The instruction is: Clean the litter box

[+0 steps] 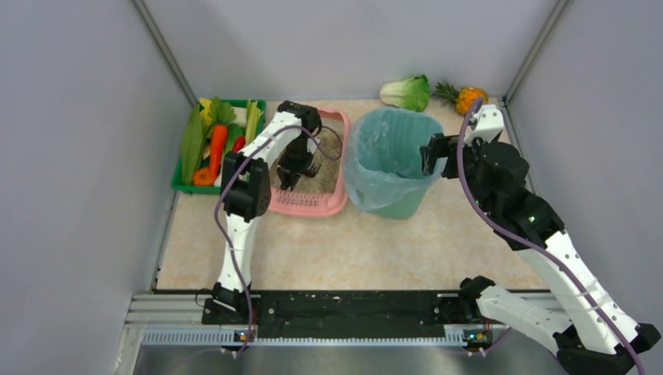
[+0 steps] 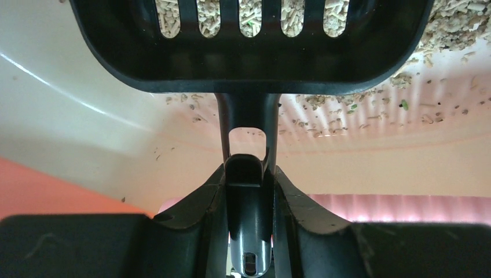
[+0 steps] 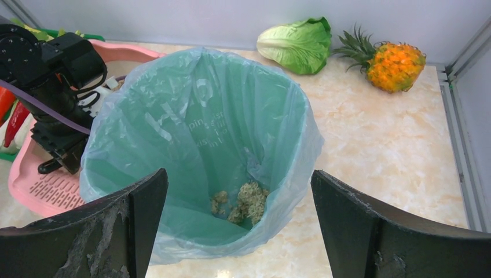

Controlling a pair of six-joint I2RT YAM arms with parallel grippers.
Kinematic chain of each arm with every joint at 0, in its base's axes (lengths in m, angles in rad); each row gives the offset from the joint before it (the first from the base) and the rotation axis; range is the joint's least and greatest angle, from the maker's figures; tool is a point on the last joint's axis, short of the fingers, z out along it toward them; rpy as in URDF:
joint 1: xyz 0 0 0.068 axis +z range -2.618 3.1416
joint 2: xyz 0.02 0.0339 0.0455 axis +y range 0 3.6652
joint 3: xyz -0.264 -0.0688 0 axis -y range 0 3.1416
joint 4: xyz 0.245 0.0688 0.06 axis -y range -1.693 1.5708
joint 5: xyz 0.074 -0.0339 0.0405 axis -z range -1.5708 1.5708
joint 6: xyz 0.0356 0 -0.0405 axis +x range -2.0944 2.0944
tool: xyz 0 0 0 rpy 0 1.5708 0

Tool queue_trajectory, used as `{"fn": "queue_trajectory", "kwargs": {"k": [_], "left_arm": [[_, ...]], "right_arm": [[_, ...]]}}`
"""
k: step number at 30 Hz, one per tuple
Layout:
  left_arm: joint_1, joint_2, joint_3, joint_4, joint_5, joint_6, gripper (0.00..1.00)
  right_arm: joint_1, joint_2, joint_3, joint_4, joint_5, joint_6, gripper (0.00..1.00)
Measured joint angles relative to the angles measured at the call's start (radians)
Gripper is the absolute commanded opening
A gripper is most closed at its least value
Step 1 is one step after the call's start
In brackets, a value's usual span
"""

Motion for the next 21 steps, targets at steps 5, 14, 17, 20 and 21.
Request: {"fn": "queue_trajectory", "kwargs": {"k": [5,14,17,20,21], "left_arm": [[0.02,0.027,0.011,-0.006,0.039,-0.008,0.01],[0.05,0.078,0.084,-0.009,0.093,-0.008,0.01],[0.058,0.08,0.095,-0.01,0.092,-0.011,0.01],[0.067,0.092,0.121,-0.003,0.114,-0.013,0.0],[0.069,0.095,0.124,0.005,0.13,-0.019,0.0]], "right_arm": [[0.0,-0.001,0.0,0.004,0.006,0.0,0.94],[0.0,-0.006,-0.013,0.012,0.021,0.0,0.94],[0.0,-0.007,-0.013,0.014,0.028,0.0,0.94],[0.0,-0.007,-0.013,0.014,0.029,0.0,0.94],[0.0,-0.007,-0.013,0.015,0.029,0.0,0.94]]}}
